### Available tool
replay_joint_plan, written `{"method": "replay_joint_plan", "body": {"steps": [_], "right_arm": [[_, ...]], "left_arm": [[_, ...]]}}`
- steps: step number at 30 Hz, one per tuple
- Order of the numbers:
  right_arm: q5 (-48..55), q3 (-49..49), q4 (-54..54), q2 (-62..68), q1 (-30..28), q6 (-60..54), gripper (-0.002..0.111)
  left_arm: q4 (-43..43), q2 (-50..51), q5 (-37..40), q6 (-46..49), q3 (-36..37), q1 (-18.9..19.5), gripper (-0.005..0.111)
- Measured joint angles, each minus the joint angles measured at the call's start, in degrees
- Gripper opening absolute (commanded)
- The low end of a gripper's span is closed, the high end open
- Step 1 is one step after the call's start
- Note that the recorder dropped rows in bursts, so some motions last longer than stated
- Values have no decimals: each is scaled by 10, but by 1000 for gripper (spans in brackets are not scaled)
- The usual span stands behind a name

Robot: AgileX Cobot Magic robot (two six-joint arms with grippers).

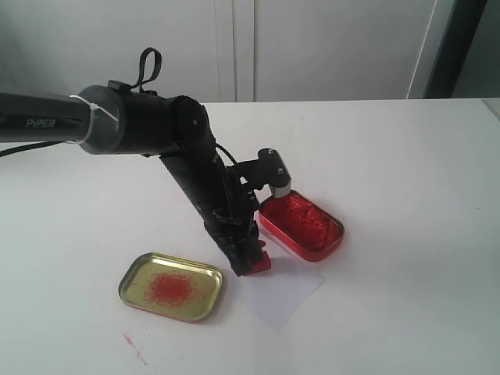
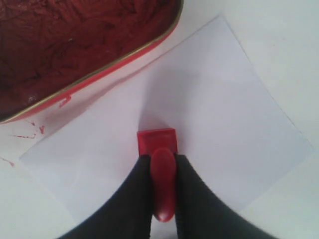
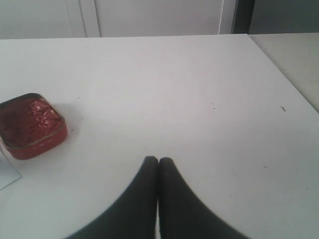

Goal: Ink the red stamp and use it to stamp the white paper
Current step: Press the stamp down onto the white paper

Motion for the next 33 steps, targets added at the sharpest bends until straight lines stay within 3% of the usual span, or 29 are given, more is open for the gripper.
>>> {"method": "replay_joint_plan", "body": {"steps": [33], "right_arm": [[0,0,0,0,0,0,0]], "left_arm": [[19,-23,-10,-15,10,-1,0]]}}
